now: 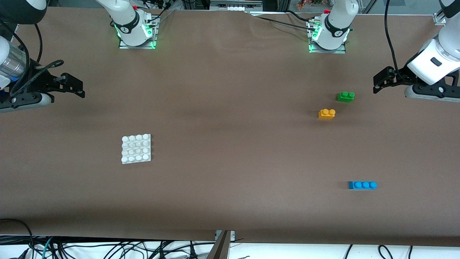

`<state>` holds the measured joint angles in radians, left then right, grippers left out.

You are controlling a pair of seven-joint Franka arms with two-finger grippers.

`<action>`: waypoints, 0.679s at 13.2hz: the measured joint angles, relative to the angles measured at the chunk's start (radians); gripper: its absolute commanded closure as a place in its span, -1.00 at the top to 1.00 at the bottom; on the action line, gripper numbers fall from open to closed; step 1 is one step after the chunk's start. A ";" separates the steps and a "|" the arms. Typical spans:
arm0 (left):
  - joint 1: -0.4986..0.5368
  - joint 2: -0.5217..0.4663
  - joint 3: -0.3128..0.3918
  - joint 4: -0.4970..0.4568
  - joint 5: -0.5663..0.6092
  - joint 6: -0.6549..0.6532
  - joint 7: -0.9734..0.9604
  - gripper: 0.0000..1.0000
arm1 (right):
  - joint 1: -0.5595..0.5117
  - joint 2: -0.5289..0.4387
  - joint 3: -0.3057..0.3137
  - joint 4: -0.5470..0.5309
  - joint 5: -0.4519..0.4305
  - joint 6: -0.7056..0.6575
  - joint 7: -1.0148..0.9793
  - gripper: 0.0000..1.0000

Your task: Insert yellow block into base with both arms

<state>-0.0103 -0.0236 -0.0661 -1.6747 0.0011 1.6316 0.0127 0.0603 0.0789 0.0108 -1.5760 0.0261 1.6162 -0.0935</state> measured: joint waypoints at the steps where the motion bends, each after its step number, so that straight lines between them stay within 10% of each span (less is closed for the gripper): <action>1: 0.000 0.000 0.000 0.000 0.000 0.000 0.000 1.00 | 0.000 0.001 0.000 0.000 0.000 -0.001 0.000 1.00; 9: 0.000 0.000 0.000 0.000 0.000 0.000 0.000 1.00 | 0.000 0.004 0.000 0.000 -0.002 -0.013 0.000 1.00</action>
<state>-0.0103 -0.0236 -0.0661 -1.6747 0.0011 1.6316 0.0127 0.0603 0.0833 0.0104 -1.5760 0.0241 1.6027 -0.0935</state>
